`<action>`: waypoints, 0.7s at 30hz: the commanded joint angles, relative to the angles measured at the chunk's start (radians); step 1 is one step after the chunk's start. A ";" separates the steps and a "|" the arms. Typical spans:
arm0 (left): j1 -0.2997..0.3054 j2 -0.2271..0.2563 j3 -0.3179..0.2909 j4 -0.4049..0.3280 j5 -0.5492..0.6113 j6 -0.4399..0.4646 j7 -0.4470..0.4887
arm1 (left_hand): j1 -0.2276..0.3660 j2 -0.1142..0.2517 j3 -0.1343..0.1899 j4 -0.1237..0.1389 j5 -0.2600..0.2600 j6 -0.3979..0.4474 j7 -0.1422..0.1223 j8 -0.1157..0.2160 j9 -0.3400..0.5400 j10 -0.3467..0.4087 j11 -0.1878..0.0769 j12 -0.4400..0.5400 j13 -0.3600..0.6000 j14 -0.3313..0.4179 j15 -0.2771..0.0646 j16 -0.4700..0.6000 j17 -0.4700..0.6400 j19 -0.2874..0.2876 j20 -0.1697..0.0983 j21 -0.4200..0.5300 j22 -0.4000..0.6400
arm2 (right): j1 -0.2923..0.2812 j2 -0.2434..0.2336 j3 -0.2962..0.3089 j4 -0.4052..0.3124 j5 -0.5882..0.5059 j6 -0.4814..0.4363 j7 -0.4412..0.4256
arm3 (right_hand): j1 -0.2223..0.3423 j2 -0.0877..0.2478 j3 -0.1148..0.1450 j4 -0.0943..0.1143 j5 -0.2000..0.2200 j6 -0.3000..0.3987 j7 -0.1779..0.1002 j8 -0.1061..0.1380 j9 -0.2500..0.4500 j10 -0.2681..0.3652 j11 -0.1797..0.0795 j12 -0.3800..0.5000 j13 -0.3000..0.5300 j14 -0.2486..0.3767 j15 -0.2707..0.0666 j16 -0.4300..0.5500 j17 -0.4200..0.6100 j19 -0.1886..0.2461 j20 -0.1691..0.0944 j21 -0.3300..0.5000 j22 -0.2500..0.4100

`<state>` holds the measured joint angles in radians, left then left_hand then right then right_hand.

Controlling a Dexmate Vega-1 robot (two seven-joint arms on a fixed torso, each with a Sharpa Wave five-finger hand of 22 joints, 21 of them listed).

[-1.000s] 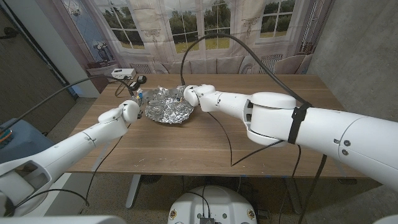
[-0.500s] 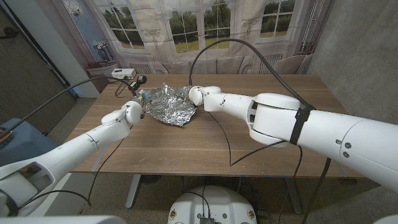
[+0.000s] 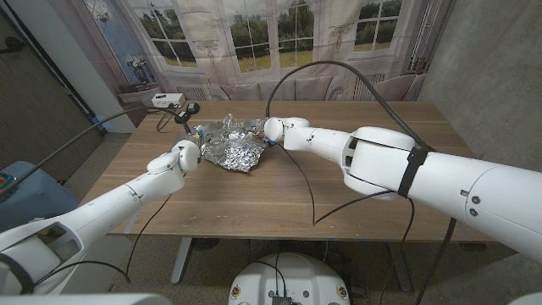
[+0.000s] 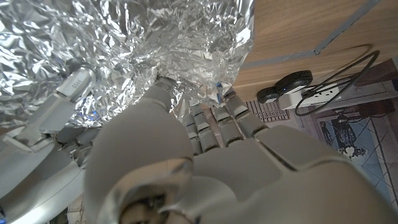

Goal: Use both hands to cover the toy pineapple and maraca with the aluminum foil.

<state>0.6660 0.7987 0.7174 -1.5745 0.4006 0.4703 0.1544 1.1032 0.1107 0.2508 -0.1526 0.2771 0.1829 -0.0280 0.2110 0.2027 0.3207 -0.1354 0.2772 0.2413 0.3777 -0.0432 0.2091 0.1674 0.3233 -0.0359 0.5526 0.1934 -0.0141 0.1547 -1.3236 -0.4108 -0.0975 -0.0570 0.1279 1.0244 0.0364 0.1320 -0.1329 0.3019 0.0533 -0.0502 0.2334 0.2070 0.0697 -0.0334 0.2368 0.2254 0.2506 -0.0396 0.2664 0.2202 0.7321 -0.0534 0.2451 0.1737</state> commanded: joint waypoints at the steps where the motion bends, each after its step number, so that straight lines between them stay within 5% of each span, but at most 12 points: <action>1: 0.023 -0.023 0.004 0.017 0.000 0.006 0.063 | -0.013 -0.035 -0.020 0.006 -0.010 0.011 0.008 0.005 0.003 0.012 0.004 0.003 0.000 0.022 -0.102 -0.001 0.000 0.022 0.005 0.013 0.005 | -0.028 -0.036 0.039 -0.025 0.022 0.063 -0.029 | 0.027 0.009 -0.016 0.000 0.001 0.051 0.002 0.015 0.008 0.040 0.006 0.014 0.003 0.031 -0.086 0.015 0.006 0.069 -0.046 0.027 0.009; 5: 0.025 -0.029 0.008 0.019 0.000 0.014 0.069 | -0.074 -0.076 -0.071 0.036 -0.020 -0.041 0.025 -0.016 0.003 -0.054 0.029 -0.030 -0.002 -0.038 -0.058 -0.028 0.005 -0.009 0.043 0.006 0.006 | -0.035 -0.023 0.028 0.001 0.004 0.081 -0.059 | 0.000 -0.010 -0.045 0.015 -0.002 0.068 -0.012 0.018 0.011 0.043 -0.011 0.012 0.005 0.031 -0.098 0.017 0.012 0.067 -0.078 0.032 0.022; 9: 0.018 -0.034 0.030 0.021 0.034 0.040 0.080 | -0.057 -0.065 -0.070 0.030 -0.023 -0.043 0.018 -0.014 0.002 -0.051 0.025 -0.030 -0.002 -0.014 -0.066 -0.013 0.008 0.018 0.053 0.017 0.006 | -0.040 -0.003 0.012 0.045 -0.024 0.124 -0.112 | 0.016 -0.009 -0.055 0.013 0.013 0.113 -0.018 0.032 0.016 0.094 -0.010 0.029 0.012 0.082 -0.123 0.039 0.022 0.088 -0.087 0.058 0.045; 14: 0.026 -0.052 0.036 0.033 0.056 0.055 0.129 | 0.009 -0.064 -0.063 -0.003 -0.062 0.023 0.009 0.009 0.000 0.029 0.009 0.000 0.002 0.101 -0.124 0.020 0.011 0.112 0.012 0.063 0.010 | -0.055 -0.014 0.026 0.013 -0.012 0.098 -0.115 | 0.042 -0.006 -0.058 0.005 0.024 0.145 -0.022 0.041 0.018 0.132 -0.013 0.041 0.018 0.115 -0.137 0.053 0.031 0.114 -0.102 0.085 0.061; 16: 0.038 -0.063 0.027 0.044 0.048 0.045 0.165 | 0.026 -0.066 -0.063 -0.006 -0.076 0.057 0.025 0.018 0.000 0.058 0.022 0.010 0.003 0.154 -0.132 0.035 0.012 0.159 0.003 0.088 0.012 | -0.064 -0.019 0.038 0.002 0.003 0.091 -0.112 | 0.045 -0.005 -0.060 0.005 0.025 0.146 -0.021 0.041 0.019 0.134 -0.012 0.041 0.019 0.121 -0.138 0.055 0.033 0.120 -0.095 0.090 0.062; 18: 0.049 -0.079 0.019 0.058 0.045 0.038 0.212 | 0.068 -0.058 -0.051 -0.012 -0.088 0.118 0.030 0.033 0.002 0.126 0.031 0.032 0.005 0.216 -0.146 0.046 0.012 0.224 -0.017 0.126 0.014 | -0.071 -0.019 0.046 0.003 0.013 0.095 -0.122 | 0.058 0.001 -0.062 0.004 0.031 0.147 -0.016 0.038 0.021 0.135 -0.006 0.040 0.023 0.123 -0.129 0.057 0.040 0.082 -0.052 0.076 0.055; 21: 0.066 -0.099 0.005 0.079 0.038 0.016 0.286 | 0.122 -0.050 -0.029 -0.022 -0.092 0.170 0.032 0.045 0.003 0.180 0.010 0.046 0.004 0.289 -0.168 0.057 0.009 0.287 -0.045 0.165 0.015 | -0.079 -0.017 0.058 0.012 0.027 0.112 -0.134 | 0.113 0.024 -0.048 -0.010 0.037 0.155 -0.010 0.036 0.022 0.147 -0.002 0.043 0.028 0.139 -0.128 0.060 0.042 0.123 -0.097 0.092 0.043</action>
<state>0.6944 0.7510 0.7402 -1.5421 0.4373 0.5050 0.2746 1.1863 0.0584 0.2038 -0.1700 0.1917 0.3095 0.0044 0.2439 0.2026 0.4583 -0.1140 0.3106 0.2446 0.6158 -0.0549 0.2568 0.1745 0.5629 -0.0490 0.6882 0.2040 -0.0630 0.1406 -1.2949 -0.3987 -0.1017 0.0318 0.0332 1.0668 0.0096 0.0720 -0.1219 0.3324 0.1973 -0.0660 0.2702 0.2262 0.2027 -0.0391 0.2741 0.2470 0.3700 -0.0415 0.3182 0.2576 0.8291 -0.1020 0.3258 0.2045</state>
